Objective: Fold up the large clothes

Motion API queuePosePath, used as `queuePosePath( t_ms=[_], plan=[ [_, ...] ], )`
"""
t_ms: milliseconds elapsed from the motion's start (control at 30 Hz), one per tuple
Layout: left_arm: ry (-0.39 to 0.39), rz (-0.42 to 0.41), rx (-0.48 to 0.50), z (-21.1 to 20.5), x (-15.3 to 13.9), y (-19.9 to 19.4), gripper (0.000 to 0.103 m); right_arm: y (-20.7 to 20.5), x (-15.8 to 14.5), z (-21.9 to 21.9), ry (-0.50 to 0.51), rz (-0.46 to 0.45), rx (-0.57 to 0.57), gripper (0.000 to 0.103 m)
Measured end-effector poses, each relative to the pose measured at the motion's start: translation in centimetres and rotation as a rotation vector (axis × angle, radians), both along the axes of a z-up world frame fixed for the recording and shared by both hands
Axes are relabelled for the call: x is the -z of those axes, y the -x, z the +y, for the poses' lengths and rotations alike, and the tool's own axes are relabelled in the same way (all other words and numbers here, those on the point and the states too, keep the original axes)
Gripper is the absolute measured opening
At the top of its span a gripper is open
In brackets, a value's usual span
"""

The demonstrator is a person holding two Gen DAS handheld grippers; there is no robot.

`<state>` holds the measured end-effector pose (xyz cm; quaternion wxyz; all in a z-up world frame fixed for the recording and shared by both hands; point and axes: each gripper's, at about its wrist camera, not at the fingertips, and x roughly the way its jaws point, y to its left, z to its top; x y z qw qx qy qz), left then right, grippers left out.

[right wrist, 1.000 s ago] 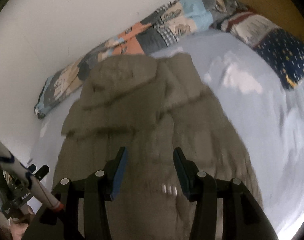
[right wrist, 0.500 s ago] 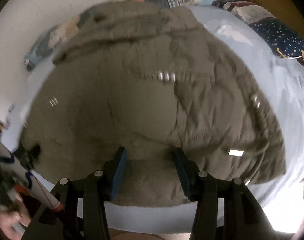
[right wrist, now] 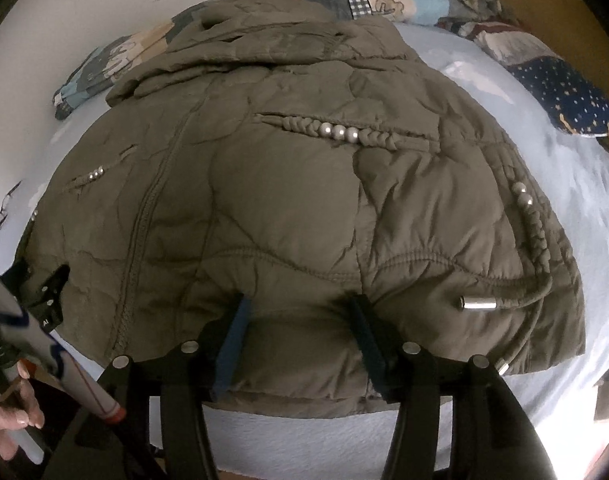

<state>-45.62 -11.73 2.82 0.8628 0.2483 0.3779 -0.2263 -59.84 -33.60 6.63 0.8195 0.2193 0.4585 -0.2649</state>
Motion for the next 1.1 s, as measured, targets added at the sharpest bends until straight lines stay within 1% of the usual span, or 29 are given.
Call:
queuePosePath(
  t_ms=[400, 600, 800, 1100],
  plan=[
    [-0.008, -0.006, 0.01, 0.3, 0.0, 0.3, 0.09, 0.1, 0.1, 0.1, -0.002, -0.017, 0.0, 0.061],
    [-0.009, -0.009, 0.008, 0.2, 0.1, 0.5, 0.09, -0.1, 0.1, 0.3, 0.003, -0.019, -0.002, 0.064],
    [0.002, -0.03, 0.022, 0.4, 0.3, 0.6, 0.093, 0.2, 0.2, 0.5, 0.011, -0.044, -0.024, 0.067],
    [0.014, -0.03, 0.048, 0.8, 0.1, 0.5, 0.093, 0.5, 0.4, 1.0, 0.031, -0.07, -0.043, 0.07]
  ],
)
